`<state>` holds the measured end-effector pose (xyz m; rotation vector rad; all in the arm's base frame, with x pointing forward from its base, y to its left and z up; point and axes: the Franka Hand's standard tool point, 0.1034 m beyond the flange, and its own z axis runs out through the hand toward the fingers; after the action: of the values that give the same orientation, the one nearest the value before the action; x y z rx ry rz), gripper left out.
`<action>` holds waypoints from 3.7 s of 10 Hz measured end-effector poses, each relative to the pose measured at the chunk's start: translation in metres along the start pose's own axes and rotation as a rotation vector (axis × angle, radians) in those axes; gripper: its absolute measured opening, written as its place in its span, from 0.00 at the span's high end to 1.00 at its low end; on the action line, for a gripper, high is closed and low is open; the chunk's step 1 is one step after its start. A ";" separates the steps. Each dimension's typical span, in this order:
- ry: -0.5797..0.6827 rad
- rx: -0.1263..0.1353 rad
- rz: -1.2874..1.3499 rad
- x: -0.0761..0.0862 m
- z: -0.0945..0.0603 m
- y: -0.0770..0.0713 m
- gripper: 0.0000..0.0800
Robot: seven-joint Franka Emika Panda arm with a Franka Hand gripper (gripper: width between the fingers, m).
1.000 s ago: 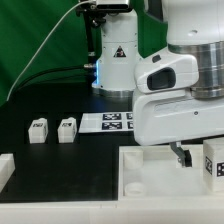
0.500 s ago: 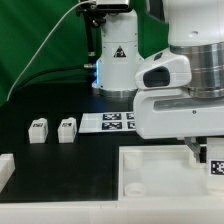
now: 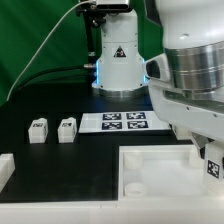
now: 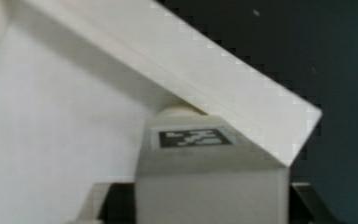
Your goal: Assemble one leg
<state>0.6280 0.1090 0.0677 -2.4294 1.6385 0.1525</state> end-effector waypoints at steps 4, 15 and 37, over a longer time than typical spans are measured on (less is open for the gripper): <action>-0.039 0.074 0.382 -0.002 0.001 0.003 0.63; 0.071 -0.045 -1.086 -0.010 -0.002 -0.006 0.19; -0.001 0.006 -0.389 -0.005 0.000 0.001 0.19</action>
Offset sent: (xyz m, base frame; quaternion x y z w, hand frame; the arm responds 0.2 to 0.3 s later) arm -0.0033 -0.0011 -0.0002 0.0018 0.0157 0.0982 0.9950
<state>0.6247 0.1135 0.0683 -2.6825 1.1313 0.0867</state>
